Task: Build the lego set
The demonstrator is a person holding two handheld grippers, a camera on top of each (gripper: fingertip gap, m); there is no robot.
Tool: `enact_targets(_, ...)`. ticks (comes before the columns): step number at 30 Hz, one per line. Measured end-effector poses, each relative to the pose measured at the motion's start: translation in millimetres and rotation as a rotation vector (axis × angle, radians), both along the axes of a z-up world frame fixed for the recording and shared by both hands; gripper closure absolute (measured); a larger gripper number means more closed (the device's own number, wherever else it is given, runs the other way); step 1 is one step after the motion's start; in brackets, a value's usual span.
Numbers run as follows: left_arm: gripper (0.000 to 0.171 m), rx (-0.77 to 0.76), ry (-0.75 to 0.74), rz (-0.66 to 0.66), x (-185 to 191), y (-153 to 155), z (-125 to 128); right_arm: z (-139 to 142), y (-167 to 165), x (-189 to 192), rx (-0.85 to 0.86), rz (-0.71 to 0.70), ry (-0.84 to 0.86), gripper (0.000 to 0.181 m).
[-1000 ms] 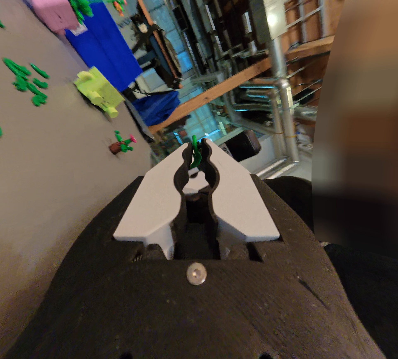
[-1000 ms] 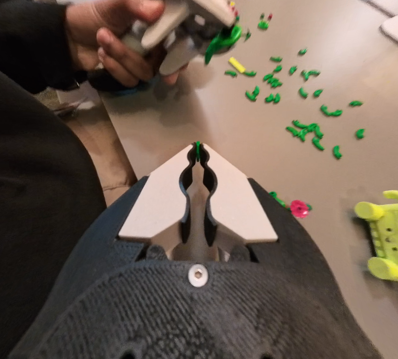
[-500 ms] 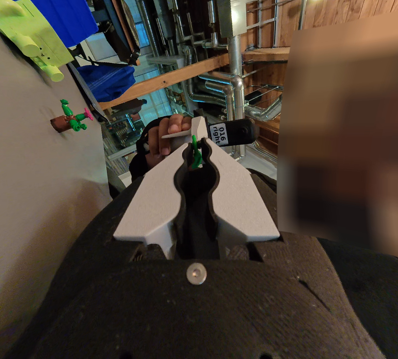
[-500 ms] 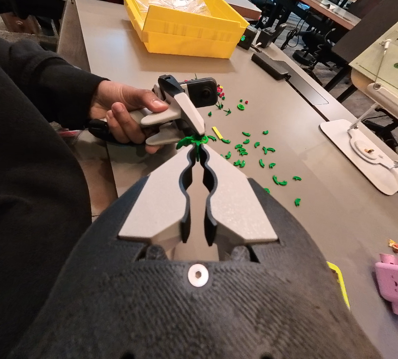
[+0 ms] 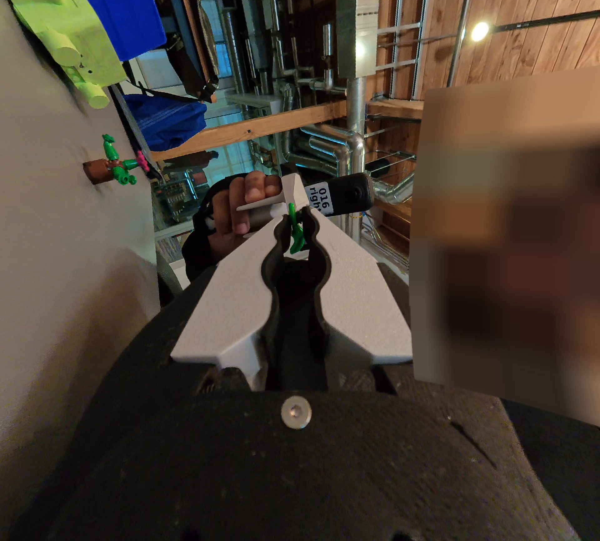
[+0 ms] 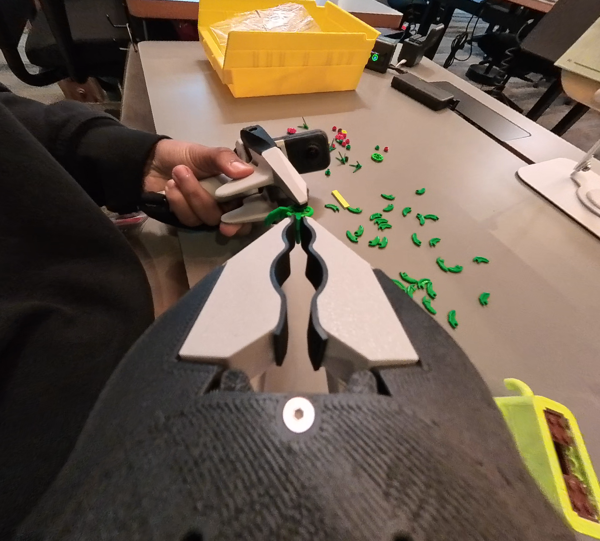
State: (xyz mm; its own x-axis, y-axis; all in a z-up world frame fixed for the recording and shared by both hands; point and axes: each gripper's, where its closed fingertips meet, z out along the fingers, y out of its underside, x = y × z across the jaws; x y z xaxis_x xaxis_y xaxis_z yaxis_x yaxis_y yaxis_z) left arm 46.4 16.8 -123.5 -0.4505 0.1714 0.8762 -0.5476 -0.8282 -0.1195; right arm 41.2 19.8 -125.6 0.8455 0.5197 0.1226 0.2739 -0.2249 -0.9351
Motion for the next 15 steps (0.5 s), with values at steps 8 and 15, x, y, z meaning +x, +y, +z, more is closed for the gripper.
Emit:
enact_targets(8, 0.163, -0.022, 0.025, 0.014, 1.6, 0.8, -2.6, -3.0, 1.6, 1.9, -0.038, -0.010, 0.086, 0.181)
enact_targets(15, 0.162, -0.018, 0.036, 0.023, 1.9, 0.8, -4.4, -4.4, 2.6, 2.3, -0.104, 0.012, 0.122, 0.181)
